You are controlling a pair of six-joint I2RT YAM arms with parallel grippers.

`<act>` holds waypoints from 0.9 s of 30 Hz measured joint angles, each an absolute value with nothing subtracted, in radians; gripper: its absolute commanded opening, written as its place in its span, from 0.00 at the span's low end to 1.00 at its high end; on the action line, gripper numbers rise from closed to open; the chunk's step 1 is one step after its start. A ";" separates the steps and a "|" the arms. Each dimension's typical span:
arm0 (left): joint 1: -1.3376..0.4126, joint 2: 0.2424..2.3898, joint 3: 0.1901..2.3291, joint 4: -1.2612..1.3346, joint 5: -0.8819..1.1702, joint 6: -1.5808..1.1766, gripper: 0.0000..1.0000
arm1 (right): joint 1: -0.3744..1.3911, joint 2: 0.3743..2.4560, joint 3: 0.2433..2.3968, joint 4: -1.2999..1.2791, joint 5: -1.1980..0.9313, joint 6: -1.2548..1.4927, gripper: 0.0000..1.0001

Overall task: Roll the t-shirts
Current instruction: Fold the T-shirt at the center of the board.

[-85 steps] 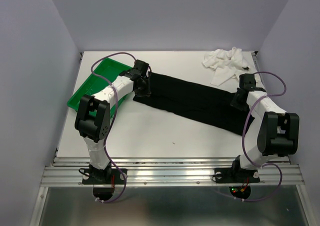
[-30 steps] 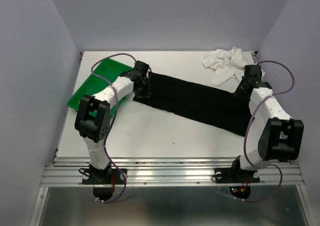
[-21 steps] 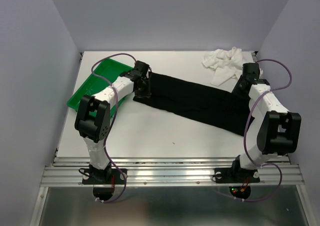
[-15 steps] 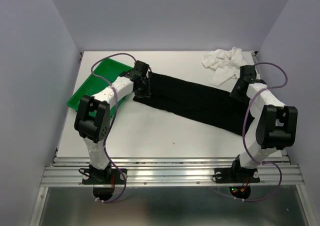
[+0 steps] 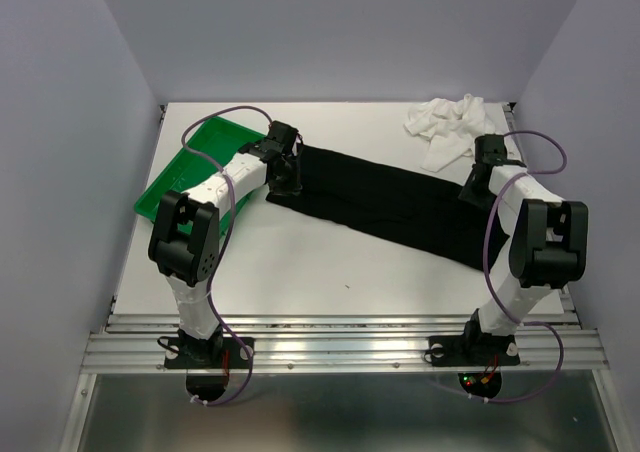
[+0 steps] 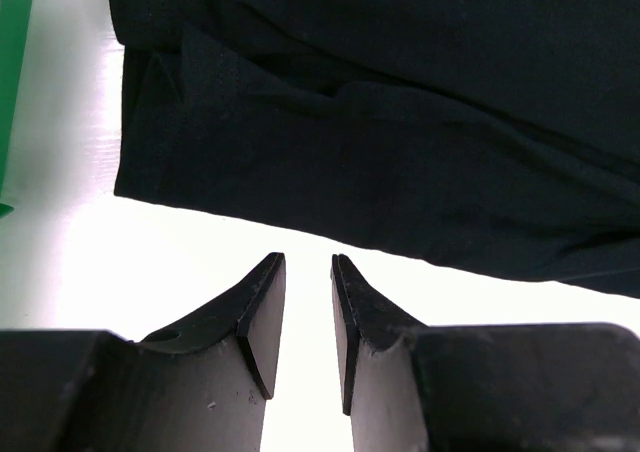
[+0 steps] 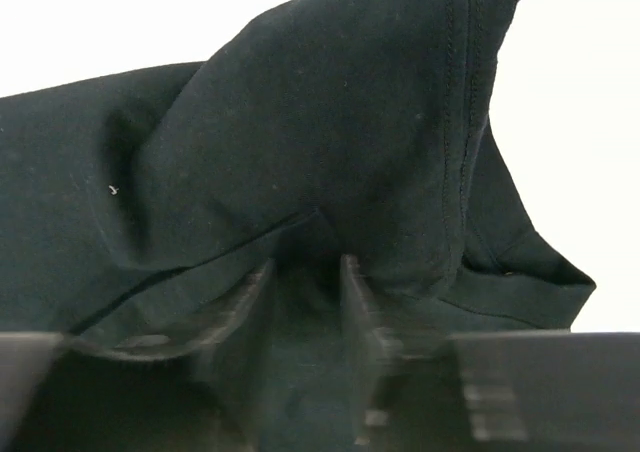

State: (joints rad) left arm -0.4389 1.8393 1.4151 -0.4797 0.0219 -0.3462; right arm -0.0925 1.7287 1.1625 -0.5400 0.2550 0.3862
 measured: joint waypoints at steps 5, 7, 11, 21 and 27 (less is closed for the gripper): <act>-0.439 1.839 1.415 -0.480 0.022 -0.346 0.36 | -0.093 1.731 1.163 -0.537 0.254 0.381 0.05; -0.439 1.839 1.415 -0.480 0.022 -0.346 0.36 | -0.093 1.730 1.163 -0.537 0.254 0.380 0.01; -0.439 1.839 1.415 -0.480 0.022 -0.346 0.36 | -0.093 1.729 1.163 -0.537 0.251 0.378 0.01; -0.439 1.839 1.415 -0.479 0.022 -0.346 0.36 | -0.093 1.616 1.162 -0.538 0.227 0.380 0.01; -0.439 1.839 1.415 -0.479 0.022 -0.346 0.36 | -0.093 1.581 1.176 -0.538 0.223 0.381 0.01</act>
